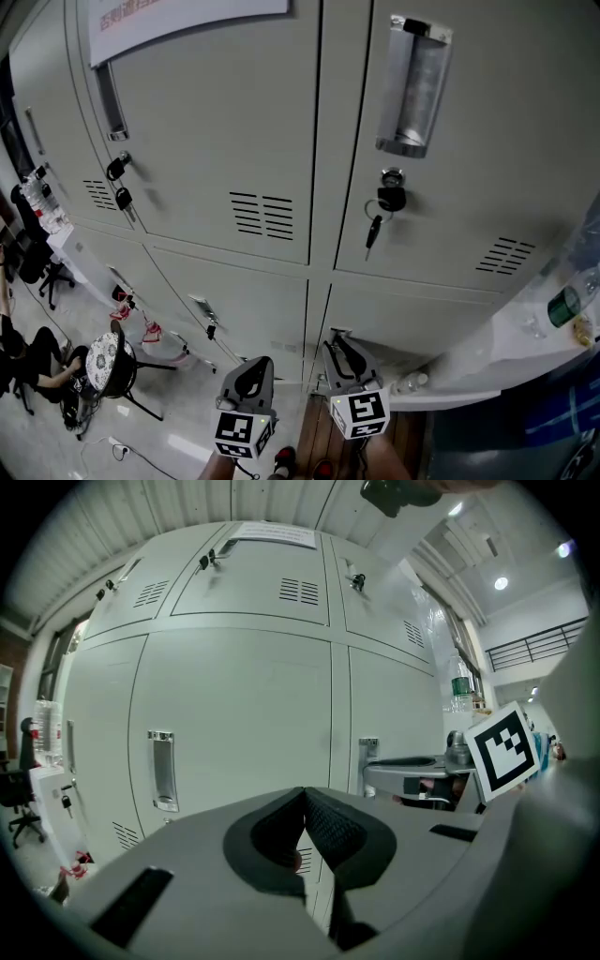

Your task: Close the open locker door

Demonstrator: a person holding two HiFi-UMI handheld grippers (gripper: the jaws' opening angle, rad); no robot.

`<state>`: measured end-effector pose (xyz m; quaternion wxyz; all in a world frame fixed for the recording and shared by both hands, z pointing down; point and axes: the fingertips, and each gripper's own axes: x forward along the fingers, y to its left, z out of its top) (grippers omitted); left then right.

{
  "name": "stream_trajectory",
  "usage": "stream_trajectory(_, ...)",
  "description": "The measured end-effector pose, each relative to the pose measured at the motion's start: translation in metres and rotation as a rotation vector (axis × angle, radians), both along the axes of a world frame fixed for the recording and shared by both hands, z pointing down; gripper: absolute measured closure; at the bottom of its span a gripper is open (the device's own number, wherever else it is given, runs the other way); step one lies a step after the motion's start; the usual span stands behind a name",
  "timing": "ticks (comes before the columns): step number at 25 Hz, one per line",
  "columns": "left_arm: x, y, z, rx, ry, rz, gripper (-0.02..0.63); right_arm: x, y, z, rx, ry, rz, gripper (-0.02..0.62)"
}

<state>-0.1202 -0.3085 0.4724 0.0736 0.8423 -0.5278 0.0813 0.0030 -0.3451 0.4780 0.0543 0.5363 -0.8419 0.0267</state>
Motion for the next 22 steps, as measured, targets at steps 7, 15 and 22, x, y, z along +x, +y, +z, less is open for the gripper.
stream_trajectory(7,0.016,0.005,-0.014,0.045,-0.004,0.033,0.584,0.024,0.028,-0.019,0.047,0.002,0.014,0.500)
stream_trajectory(15,0.049,0.034,-0.032,0.078,-0.006,0.085,0.584,0.069,0.073,-0.038,0.091,0.029,0.072,0.509)
stream_trajectory(22,0.069,0.076,-0.046,0.102,-0.006,0.107,0.584,0.109,0.124,-0.051,0.110,0.039,0.131,0.524)
